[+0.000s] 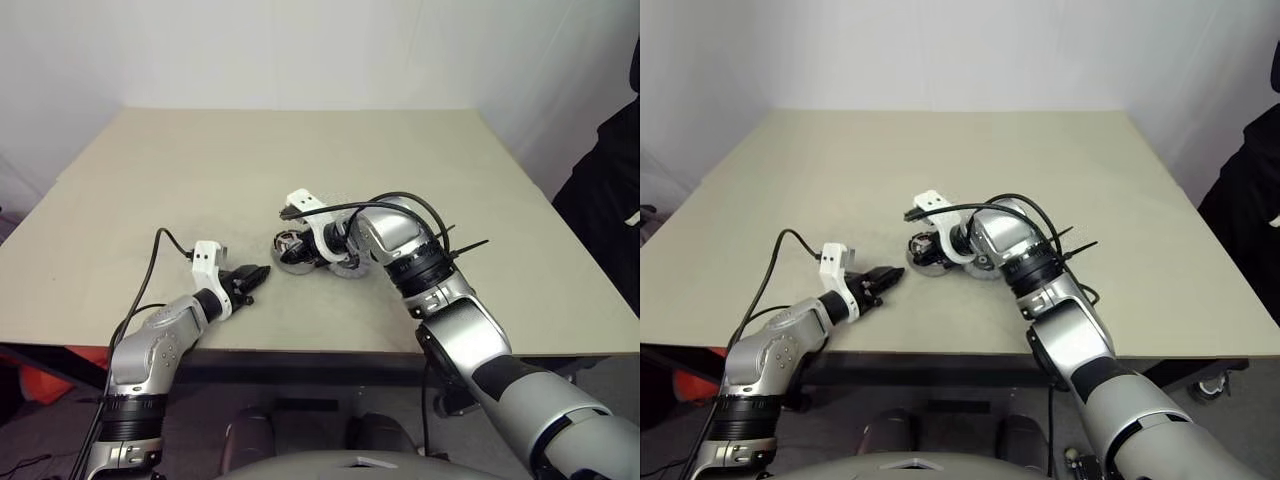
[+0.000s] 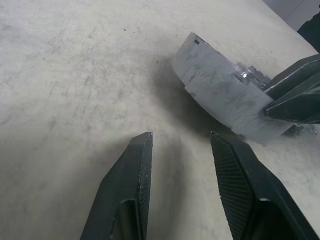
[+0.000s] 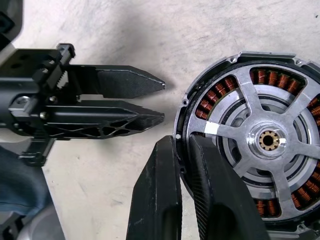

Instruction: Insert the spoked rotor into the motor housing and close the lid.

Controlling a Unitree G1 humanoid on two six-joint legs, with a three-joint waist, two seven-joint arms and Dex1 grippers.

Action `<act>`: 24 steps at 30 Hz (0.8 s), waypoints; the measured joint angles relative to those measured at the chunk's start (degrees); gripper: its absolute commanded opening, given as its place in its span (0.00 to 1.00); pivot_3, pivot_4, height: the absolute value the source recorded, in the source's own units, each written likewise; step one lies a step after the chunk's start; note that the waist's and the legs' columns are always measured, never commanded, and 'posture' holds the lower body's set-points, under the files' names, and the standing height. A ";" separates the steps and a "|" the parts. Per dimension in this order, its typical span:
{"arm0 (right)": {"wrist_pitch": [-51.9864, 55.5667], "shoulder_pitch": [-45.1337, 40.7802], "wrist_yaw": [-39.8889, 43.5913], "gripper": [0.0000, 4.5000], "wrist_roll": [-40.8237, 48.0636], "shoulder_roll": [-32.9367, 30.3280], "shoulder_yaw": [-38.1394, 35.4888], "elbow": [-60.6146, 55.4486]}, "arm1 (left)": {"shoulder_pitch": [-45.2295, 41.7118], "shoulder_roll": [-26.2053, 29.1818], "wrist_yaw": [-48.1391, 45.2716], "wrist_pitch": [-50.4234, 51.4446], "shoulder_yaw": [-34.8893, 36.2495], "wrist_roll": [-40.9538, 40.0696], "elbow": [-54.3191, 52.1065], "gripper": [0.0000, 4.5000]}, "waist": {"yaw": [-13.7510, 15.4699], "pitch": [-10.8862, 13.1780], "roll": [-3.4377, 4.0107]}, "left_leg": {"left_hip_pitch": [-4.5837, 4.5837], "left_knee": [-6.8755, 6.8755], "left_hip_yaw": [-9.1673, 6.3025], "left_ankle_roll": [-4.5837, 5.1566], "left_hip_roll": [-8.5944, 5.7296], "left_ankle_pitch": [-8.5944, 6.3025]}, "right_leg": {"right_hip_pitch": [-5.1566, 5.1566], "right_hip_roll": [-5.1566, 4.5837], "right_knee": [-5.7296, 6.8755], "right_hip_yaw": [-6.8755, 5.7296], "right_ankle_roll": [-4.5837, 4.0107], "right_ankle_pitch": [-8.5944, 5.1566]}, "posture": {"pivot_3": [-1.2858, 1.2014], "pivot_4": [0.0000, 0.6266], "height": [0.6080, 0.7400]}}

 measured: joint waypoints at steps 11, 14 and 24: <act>-1.21 0.13 -1.95 0.73 3.17 -3.76 -2.06 -6.30 | -3.24 2.08 -1.46 0.28 0.03 0.00 2.74 0.43 | 0.63 0.00 0.00 | -0.01 -0.10 0.01 -0.15 0.02 0.10 | -0.04 0.05 0.05 -0.01 -0.22 0.13 | 0.52 0.00 1.00; -3.43 0.70 -2.95 0.73 4.47 -4.82 -6.19 -8.47 | -4.39 2.06 -1.95 0.22 -0.24 -0.01 3.51 0.43 | 1.02 -0.01 -0.01 | -0.09 -0.10 0.01 -0.07 0.00 0.05 | -0.05 0.05 -0.02 0.00 -0.35 0.20 | 0.52 0.00 1.00; 18.84 21.06 -10.52 0.73 22.38 -5.81 -37.99 -27.94 | -8.75 1.69 -5.29 0.05 -3.29 0.52 8.63 0.43 | 1.77 -0.10 -0.05 | 0.10 -0.20 0.01 0.00 -0.07 0.02 | 0.13 0.04 -0.13 0.03 -0.29 0.17 | 0.52 0.00 1.00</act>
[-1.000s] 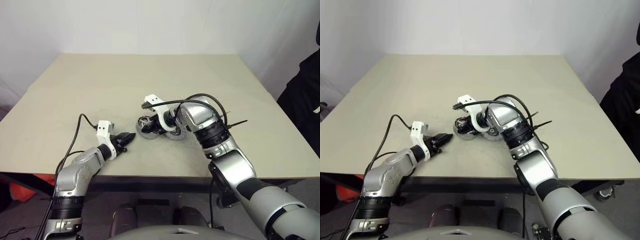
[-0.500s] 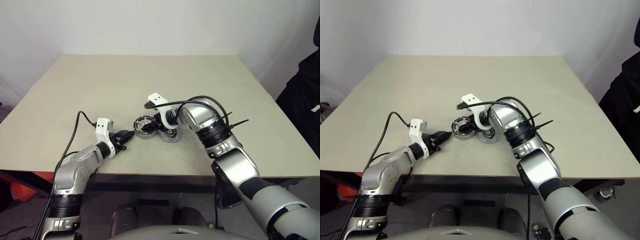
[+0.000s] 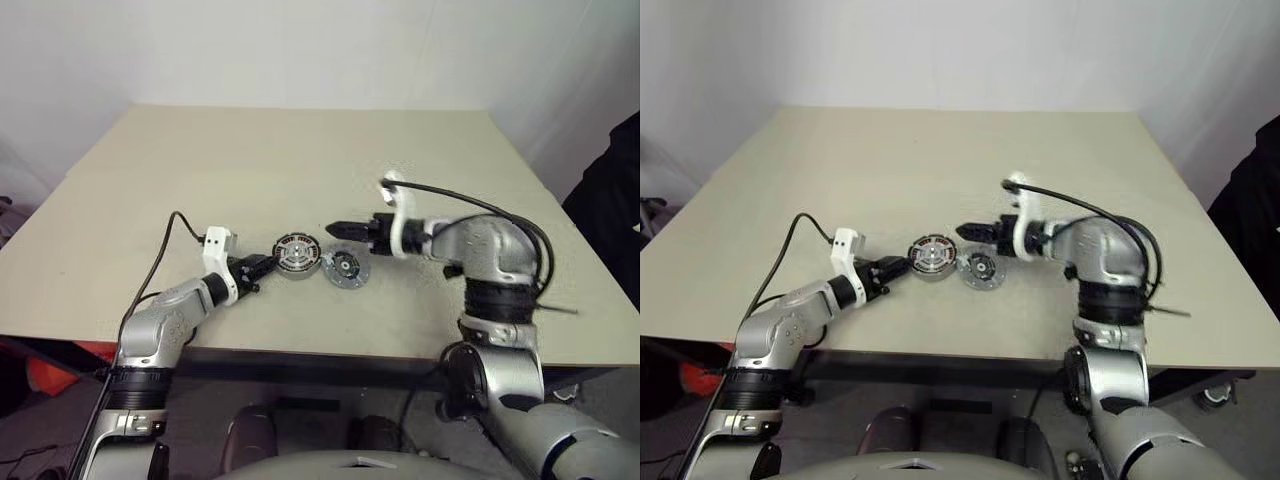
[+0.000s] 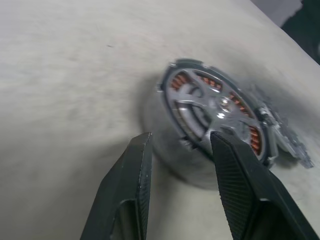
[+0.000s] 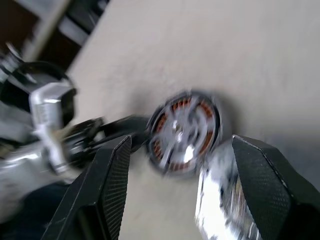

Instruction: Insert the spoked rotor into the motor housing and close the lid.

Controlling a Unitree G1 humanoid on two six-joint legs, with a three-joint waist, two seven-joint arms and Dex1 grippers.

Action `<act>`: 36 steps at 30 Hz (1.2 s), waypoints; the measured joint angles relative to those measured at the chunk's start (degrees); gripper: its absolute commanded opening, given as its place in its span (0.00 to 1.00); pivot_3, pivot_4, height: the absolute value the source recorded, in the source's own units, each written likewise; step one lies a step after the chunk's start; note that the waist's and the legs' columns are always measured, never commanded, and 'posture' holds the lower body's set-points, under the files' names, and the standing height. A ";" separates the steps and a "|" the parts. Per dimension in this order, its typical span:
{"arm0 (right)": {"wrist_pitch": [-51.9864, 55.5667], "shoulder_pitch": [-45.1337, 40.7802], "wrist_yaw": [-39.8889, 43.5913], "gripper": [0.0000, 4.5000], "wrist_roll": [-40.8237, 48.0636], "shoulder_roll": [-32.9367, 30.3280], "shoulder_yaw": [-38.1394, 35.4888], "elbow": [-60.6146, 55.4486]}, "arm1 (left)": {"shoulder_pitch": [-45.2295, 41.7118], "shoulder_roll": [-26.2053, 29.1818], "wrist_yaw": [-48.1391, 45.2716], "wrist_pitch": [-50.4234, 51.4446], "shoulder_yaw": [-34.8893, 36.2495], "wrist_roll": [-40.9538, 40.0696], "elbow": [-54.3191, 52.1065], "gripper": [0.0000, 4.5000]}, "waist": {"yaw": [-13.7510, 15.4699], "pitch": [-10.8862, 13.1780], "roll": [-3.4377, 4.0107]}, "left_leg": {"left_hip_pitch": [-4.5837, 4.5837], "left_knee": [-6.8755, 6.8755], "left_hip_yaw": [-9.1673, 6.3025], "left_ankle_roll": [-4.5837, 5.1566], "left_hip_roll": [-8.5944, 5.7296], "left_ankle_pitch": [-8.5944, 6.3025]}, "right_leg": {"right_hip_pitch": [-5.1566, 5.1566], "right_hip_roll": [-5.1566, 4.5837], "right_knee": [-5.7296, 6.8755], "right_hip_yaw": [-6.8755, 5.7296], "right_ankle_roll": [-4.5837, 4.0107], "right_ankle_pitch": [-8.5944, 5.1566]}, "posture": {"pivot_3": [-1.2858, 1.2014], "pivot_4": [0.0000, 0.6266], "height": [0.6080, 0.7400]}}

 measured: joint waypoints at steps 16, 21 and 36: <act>1.64 15.70 -33.18 0.73 38.28 -5.43 -0.89 5.43 | -4.00 0.76 -3.45 -1.06 -2.05 2.53 5.87 0.43 | 0.88 -0.12 0.20 | 0.59 -0.10 0.09 -0.16 -0.08 0.09 | 0.70 -0.08 -0.55 0.03 0.57 -0.18 | 0.52 0.00 1.00; 1.56 12.37 -36.15 0.73 36.17 -1.75 -3.14 8.63 | -3.12 1.14 -3.39 -0.91 -1.93 2.50 4.53 0.43 | 0.79 -0.14 0.21 | 0.59 -0.20 0.08 -0.16 -0.06 0.09 | 0.63 -0.06 -0.51 0.02 0.57 -0.18 | 0.52 0.00 1.00; -10.69 5.37 -37.96 0.73 25.35 2.21 -7.79 15.41 | -1.01 1.24 -2.61 -0.36 -1.78 2.46 1.62 0.43 | 0.80 -0.15 0.22 | 0.56 -0.30 0.10 -0.30 -0.09 0.17 | 0.54 -0.08 -0.54 0.05 0.59 -0.17 | 0.52 0.00 1.00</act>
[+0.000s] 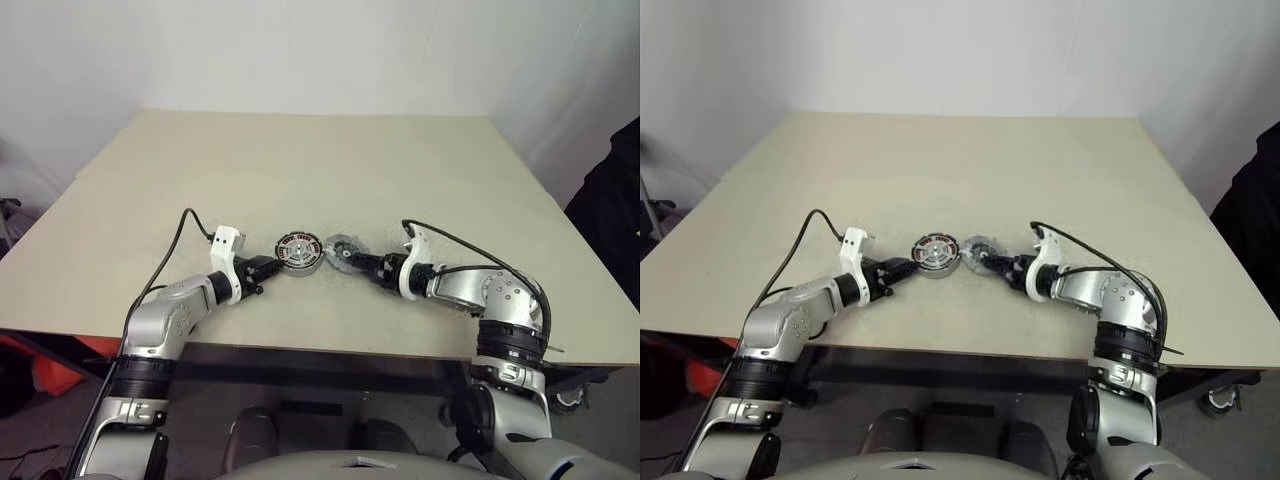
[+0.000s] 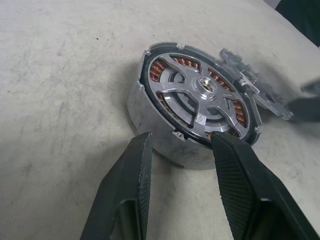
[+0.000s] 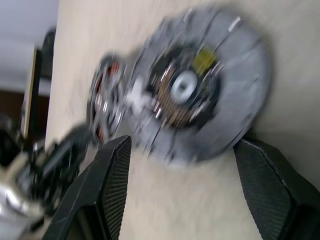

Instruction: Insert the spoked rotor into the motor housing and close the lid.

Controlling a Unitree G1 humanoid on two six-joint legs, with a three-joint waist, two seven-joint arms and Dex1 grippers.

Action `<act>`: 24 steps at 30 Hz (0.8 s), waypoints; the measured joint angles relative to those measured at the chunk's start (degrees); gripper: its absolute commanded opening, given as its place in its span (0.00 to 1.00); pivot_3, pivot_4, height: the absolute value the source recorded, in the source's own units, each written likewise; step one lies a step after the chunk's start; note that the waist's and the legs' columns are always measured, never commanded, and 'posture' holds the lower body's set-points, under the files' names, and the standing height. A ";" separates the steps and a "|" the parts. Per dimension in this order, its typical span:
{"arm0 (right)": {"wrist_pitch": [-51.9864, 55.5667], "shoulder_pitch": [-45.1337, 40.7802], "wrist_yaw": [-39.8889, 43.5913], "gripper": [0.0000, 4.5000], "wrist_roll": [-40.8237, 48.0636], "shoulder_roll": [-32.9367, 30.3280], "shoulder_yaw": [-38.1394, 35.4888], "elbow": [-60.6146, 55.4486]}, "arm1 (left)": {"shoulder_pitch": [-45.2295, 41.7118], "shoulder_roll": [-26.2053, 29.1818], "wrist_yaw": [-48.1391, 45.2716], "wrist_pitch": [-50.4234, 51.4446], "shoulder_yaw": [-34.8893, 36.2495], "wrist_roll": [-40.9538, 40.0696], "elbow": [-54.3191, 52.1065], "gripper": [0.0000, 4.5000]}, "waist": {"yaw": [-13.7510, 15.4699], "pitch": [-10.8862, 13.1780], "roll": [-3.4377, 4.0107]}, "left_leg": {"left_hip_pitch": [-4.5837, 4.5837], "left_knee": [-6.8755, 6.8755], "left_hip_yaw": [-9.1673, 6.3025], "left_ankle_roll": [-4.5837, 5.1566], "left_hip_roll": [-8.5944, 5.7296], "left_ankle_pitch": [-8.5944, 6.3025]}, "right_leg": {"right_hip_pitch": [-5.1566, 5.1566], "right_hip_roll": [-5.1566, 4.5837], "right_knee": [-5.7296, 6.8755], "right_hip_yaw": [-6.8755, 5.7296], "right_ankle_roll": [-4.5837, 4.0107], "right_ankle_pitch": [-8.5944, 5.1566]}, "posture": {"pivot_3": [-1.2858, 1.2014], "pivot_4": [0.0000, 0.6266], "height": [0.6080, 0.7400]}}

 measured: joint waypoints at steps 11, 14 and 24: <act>-4.50 -3.62 -1.27 0.73 -1.03 3.35 -2.21 3.65 | -0.44 0.01 0.20 -0.18 -0.04 0.38 -0.11 0.43 | -0.04 -0.02 0.03 | -0.16 -0.19 0.00 0.05 -0.05 -0.03 | -0.20 0.01 0.06 0.00 -0.02 0.02 | 0.52 0.00 1.00; -2.90 -3.70 -1.35 0.73 -0.22 4.07 -2.42 3.39 | -0.45 0.13 0.21 -0.43 0.08 0.54 0.03 0.43 | -0.05 -0.02 0.03 | -0.15 -0.21 0.01 0.05 -0.05 -0.03 | -0.22 0.02 0.06 0.00 -0.02 0.01 | 0.52 0.00 1.00; -0.35 -7.26 0.66 0.99 3.92 7.08 -0.21 -2.25 | -0.42 0.14 0.45 -1.25 0.15 0.92 0.28 0.43 | -0.08 -0.02 0.03 | -0.13 -0.23 0.01 0.04 -0.03 -0.03 | -0.22 0.02 0.06 0.01 -0.01 0.01 | 0.52 0.00 1.00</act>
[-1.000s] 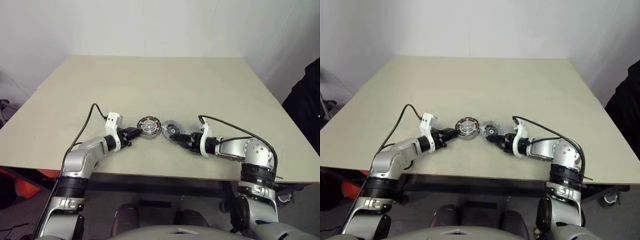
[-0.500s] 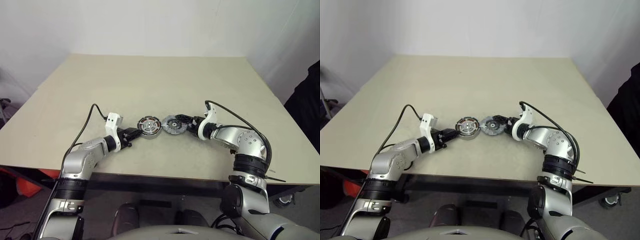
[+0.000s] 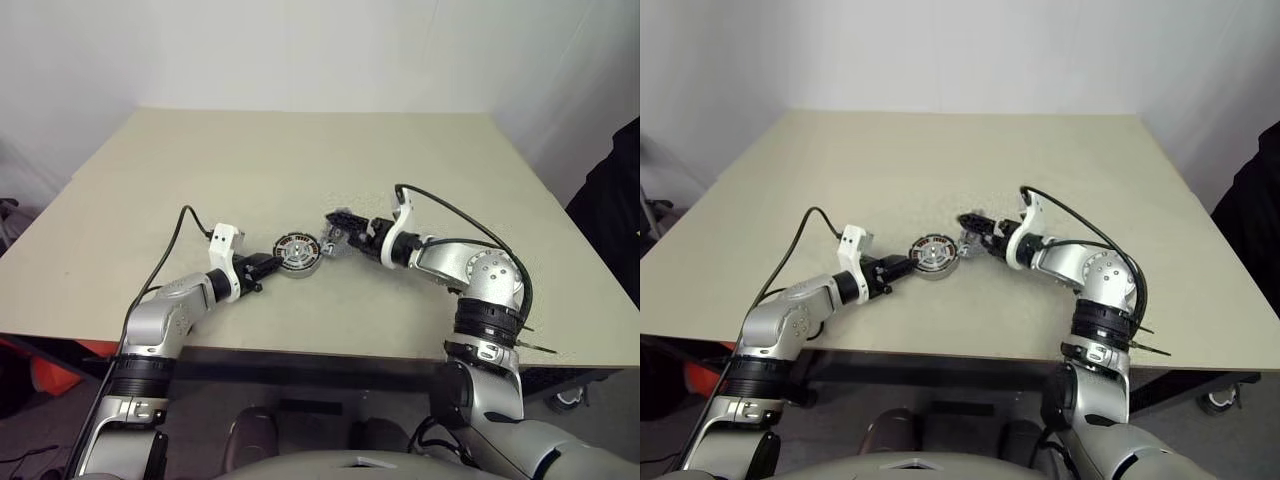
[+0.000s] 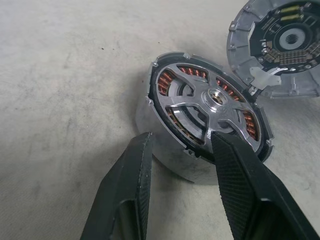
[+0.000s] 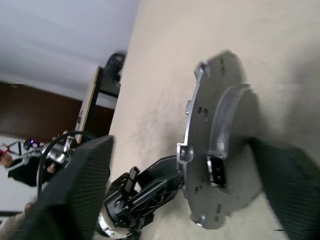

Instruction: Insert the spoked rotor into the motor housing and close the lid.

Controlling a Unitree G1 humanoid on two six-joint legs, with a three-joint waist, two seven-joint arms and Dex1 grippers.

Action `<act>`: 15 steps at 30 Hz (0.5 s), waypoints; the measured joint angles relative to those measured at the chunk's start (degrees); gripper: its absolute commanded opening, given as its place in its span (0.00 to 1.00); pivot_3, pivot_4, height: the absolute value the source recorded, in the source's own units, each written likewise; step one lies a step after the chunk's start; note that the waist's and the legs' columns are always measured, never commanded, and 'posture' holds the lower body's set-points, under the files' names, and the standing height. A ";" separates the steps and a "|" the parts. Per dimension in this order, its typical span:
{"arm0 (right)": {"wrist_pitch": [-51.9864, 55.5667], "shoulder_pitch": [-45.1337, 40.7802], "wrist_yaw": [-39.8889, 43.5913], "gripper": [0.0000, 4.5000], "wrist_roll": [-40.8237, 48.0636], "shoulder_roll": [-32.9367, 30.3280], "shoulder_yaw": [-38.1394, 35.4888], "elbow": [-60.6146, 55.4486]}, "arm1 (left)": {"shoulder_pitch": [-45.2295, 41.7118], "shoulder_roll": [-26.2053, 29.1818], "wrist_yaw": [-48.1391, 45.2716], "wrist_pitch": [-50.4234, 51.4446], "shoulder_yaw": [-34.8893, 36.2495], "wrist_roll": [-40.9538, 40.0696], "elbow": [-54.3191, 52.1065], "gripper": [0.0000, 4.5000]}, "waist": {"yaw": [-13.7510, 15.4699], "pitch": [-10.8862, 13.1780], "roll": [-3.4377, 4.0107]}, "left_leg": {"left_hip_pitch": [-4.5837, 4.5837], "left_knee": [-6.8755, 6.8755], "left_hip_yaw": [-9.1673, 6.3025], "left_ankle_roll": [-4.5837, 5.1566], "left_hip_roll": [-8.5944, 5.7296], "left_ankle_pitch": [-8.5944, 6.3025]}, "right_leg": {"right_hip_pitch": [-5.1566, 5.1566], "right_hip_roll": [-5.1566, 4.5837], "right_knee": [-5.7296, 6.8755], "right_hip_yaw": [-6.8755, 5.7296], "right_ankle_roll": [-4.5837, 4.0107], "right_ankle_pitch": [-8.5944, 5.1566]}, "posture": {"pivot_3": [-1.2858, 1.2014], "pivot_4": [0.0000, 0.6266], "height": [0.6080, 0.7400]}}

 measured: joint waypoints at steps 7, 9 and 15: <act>-2.19 -0.05 1.85 0.99 -3.87 3.03 7.09 1.71 | 0.02 0.81 1.24 -0.26 1.90 0.01 0.80 0.43 | -0.33 0.00 0.00 | 0.01 -0.11 0.00 -0.04 0.01 0.02 | -0.08 0.02 0.00 0.00 0.00 0.00 | 0.52 0.00 1.00; -3.55 -0.05 3.45 0.99 -5.72 3.76 10.08 3.04 | 0.02 1.54 1.49 -0.33 2.67 -0.03 1.41 0.43 | -0.66 0.00 0.00 | -0.06 -0.12 0.00 -0.04 0.01 0.02 | -0.12 0.02 -0.01 0.00 0.00 0.00 | 0.52 0.00 1.00; -6.61 -0.04 8.29 0.99 -8.99 2.54 14.98 2.72 | 0.62 5.27 1.94 -0.57 7.81 -0.80 2.84 0.43 | -1.85 -0.03 -0.07 | -0.08 -0.12 -0.02 -0.06 0.01 0.03 | -0.18 0.16 -0.01 -0.01 -0.02 0.00 | 0.52 0.00 1.00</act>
